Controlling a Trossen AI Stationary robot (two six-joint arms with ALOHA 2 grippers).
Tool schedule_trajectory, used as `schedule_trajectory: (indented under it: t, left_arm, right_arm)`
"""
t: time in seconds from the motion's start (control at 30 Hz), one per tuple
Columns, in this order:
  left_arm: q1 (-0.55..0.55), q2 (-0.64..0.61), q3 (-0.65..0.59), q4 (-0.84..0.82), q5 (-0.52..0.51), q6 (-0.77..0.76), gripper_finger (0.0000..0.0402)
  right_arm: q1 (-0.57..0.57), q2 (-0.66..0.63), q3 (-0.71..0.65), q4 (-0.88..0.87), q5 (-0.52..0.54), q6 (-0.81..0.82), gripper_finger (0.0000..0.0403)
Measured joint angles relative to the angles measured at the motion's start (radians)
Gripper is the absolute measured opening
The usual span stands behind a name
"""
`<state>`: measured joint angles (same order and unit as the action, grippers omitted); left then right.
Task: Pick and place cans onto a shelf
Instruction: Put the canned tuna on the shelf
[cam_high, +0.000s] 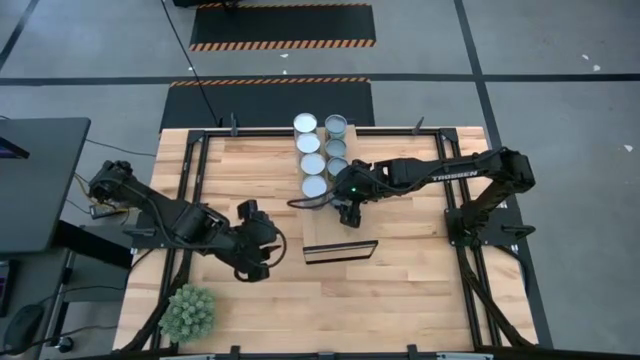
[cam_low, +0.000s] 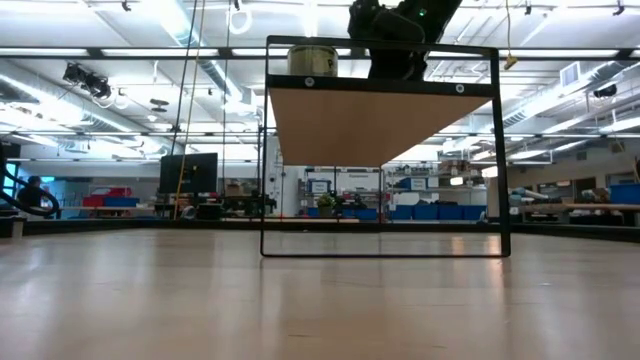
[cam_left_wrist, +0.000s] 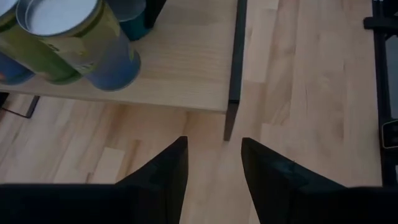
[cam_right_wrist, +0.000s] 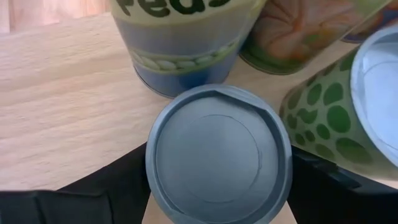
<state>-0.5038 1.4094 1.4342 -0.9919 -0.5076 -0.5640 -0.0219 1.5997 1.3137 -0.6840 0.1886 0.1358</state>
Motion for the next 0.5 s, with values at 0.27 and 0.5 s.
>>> schedule_trajectory:
  t: [0.27, 0.5]
  left_arm:
    - [-0.016, -0.005, 0.000, 0.000, 0.003, -0.021, 0.0155]
    - [-0.017, -0.026, -0.001, -0.004, -0.003, -0.007, 0.0151]
  right_arm:
    - [0.000, -0.002, -0.001, 0.006, 0.001, 0.022, 0.0345]
    - [-0.001, -0.019, 0.038, -0.029, 0.063, 0.005, 0.0354]
